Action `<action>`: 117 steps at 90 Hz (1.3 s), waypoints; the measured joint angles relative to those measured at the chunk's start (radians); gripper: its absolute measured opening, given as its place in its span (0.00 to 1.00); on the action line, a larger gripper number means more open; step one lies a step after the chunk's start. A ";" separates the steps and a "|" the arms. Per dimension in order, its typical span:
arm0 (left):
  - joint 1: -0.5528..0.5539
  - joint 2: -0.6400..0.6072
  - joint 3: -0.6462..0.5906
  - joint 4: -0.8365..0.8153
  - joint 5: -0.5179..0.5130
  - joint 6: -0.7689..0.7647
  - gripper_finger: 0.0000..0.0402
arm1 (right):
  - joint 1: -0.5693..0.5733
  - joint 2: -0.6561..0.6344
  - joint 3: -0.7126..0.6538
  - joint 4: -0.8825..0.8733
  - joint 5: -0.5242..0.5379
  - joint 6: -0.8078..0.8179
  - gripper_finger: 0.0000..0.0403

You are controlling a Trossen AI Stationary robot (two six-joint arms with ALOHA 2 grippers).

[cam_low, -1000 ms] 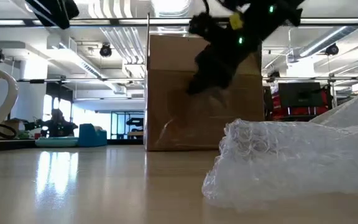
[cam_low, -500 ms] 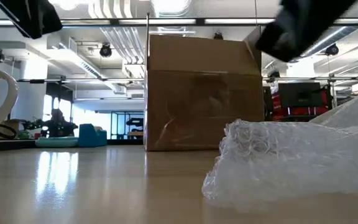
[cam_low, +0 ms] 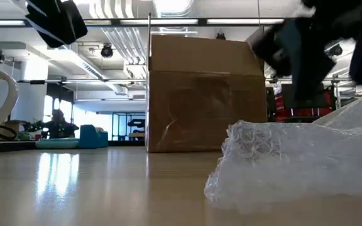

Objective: Wrap mug
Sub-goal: Wrap the gray mug with bubble wrap

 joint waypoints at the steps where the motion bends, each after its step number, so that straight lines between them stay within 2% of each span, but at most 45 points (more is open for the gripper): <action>1: 0.000 0.003 0.000 0.004 0.000 0.000 0.42 | -0.002 0.007 0.002 -0.001 -0.001 0.005 0.47; 9: 0.000 0.023 0.000 0.019 0.000 0.000 0.43 | -0.020 0.053 0.024 -0.019 -0.003 0.014 0.46; 15: 0.000 0.035 0.000 0.046 0.000 0.008 0.43 | -0.026 0.076 0.054 -0.064 -0.005 -0.006 0.42; 20: 0.001 0.044 0.000 0.051 0.001 0.033 0.43 | -0.025 0.087 0.094 -0.115 -0.005 -0.049 0.34; 30: 0.005 0.046 0.000 0.064 -0.006 0.060 0.42 | -0.023 0.087 0.199 -0.284 0.005 -0.143 0.09; 34: 0.010 0.041 0.000 0.063 -0.007 0.074 0.41 | -0.031 0.082 0.247 -0.364 0.029 -0.173 0.04; 45: 0.027 0.021 0.023 0.062 -0.049 0.109 0.37 | -0.058 0.043 0.354 -0.511 0.145 -0.233 0.04; 53: 0.037 0.011 0.049 0.063 -0.077 0.145 0.34 | -0.090 -0.011 0.399 -0.574 0.174 -0.277 0.01; 73: 0.039 0.002 0.091 0.054 -0.141 0.213 0.27 | -0.154 -0.209 0.428 -0.568 0.248 -0.298 0.00; 88: 0.041 0.004 0.078 0.078 -0.147 0.206 0.22 | -0.192 -0.327 0.413 -0.567 0.260 -0.204 0.00; 100: 0.047 0.043 0.048 0.166 -0.156 0.230 0.20 | -0.209 -0.325 0.372 -0.566 0.262 -0.196 0.00; 117: 0.087 0.184 0.040 0.295 -0.218 0.315 0.17 | -0.226 -0.231 0.314 -0.498 0.257 -0.236 0.00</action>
